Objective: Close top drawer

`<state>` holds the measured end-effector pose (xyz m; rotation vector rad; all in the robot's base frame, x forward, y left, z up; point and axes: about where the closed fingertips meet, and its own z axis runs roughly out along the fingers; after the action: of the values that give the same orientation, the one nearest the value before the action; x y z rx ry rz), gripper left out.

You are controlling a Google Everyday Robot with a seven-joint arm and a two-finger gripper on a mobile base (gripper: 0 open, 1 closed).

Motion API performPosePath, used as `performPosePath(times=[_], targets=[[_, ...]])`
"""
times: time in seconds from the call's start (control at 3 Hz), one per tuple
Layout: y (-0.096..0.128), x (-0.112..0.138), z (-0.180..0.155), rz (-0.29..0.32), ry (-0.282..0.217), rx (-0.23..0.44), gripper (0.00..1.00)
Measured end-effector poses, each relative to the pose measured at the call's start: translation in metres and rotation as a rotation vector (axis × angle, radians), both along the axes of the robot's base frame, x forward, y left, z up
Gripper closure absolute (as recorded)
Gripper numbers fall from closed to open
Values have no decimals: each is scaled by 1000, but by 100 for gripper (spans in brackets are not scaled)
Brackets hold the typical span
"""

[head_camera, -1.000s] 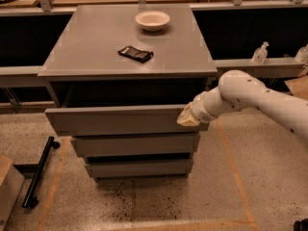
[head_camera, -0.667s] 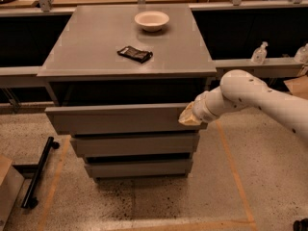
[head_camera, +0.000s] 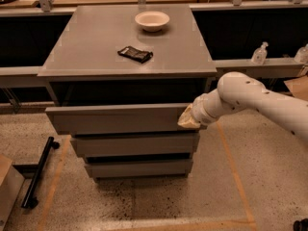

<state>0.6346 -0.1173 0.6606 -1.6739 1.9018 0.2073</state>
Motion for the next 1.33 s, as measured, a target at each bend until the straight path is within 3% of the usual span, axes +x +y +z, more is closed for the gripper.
performPosePath(times=[0.33, 0.67, 1.0, 1.33], targets=[[-2, 5, -6, -20, -19, 12, 72], [-3, 31, -13, -38, -48, 21, 94], [-3, 31, -13, -39, -49, 21, 91], [-2, 31, -15, -36, -46, 22, 69]])
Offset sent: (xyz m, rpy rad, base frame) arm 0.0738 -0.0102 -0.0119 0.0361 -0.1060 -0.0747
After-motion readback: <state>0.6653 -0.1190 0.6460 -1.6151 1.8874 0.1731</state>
